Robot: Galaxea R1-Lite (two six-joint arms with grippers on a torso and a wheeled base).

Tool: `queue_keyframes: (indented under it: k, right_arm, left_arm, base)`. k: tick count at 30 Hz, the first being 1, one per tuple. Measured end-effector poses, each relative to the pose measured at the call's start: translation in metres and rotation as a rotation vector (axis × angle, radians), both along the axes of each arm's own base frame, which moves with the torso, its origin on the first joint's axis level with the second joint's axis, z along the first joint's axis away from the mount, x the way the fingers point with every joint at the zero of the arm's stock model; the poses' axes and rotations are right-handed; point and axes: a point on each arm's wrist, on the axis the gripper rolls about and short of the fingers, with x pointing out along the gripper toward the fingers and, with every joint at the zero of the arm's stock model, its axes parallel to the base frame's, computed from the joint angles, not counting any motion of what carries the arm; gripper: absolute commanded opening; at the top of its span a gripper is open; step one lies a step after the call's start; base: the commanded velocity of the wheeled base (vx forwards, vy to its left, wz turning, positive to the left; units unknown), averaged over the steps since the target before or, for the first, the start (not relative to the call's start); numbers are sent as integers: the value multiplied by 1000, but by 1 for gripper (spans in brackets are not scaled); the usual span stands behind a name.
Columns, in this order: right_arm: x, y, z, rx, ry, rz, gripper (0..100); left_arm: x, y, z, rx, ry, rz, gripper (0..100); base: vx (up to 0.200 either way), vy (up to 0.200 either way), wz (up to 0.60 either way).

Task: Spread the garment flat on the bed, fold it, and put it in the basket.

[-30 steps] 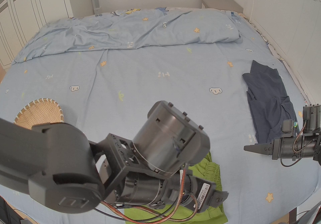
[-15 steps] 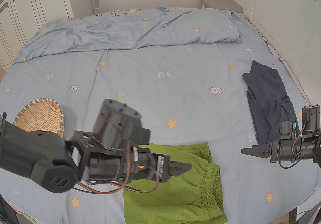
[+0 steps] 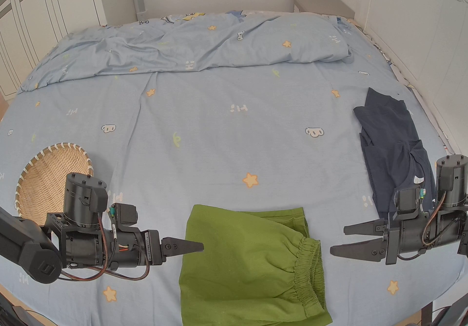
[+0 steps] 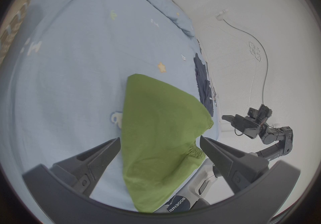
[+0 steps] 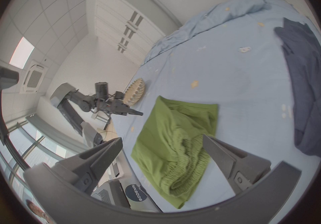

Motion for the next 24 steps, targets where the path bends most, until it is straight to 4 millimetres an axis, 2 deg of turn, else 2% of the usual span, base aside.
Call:
queue_keyframes:
  k: [4, 11, 17, 24]
  right_arm:
    - [2, 14, 2, 3, -6, 62, 100]
    - [18, 45, -5, -2, 6, 147, 100]
    - [17, 75, -12, -7, 25, 247, 100]
    - [31, 94, -37, -45, 85, 274, 100]
  left_arm:
    - [2, 4, -11, -2, 7, 11, 100]
    - [10, 2, -30, -3, 10, 15, 100]
    - [18, -1, -45, -3, 17, 12, 100]
    - [24, -10, -56, -54, 2, -46, 100]
  base:
    - [0, 0, 0]
    - [0, 0, 0]
    - [0, 0, 0]
    - [0, 0, 0]
